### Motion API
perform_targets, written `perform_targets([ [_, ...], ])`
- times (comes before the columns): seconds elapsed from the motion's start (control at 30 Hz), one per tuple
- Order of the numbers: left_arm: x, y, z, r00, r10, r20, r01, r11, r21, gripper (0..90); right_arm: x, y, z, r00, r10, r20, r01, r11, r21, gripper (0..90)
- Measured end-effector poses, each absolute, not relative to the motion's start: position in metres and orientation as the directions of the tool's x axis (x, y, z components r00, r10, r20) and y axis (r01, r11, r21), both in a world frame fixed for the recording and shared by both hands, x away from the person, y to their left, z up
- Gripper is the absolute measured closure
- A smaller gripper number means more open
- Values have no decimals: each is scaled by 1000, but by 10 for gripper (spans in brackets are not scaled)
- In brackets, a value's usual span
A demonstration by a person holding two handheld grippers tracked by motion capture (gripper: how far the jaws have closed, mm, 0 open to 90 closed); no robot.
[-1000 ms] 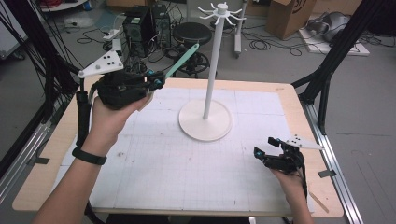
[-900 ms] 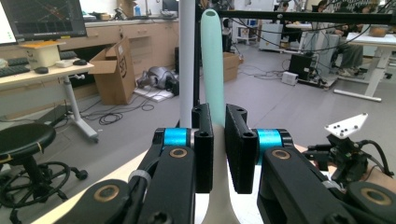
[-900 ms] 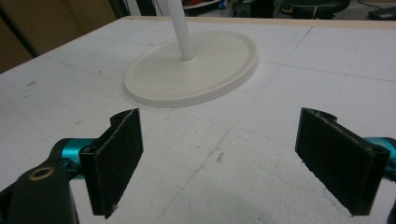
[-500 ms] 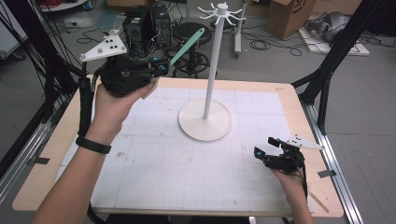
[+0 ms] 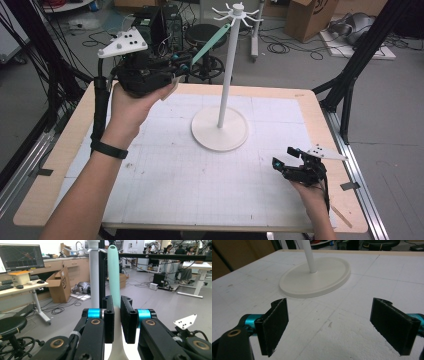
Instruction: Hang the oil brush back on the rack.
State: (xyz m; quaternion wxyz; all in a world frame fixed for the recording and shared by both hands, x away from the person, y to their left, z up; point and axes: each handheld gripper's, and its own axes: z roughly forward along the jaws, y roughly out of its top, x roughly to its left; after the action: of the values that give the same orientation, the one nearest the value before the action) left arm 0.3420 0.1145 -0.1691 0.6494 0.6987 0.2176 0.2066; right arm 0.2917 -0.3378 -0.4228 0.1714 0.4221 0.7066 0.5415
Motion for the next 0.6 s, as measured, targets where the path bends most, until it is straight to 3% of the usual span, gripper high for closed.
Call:
perform_targets([
  [0.6,351,106,-171,799,602,16,42,-82,996,822,289,-339,-422,-585,781,217,411,55,910,141],
])
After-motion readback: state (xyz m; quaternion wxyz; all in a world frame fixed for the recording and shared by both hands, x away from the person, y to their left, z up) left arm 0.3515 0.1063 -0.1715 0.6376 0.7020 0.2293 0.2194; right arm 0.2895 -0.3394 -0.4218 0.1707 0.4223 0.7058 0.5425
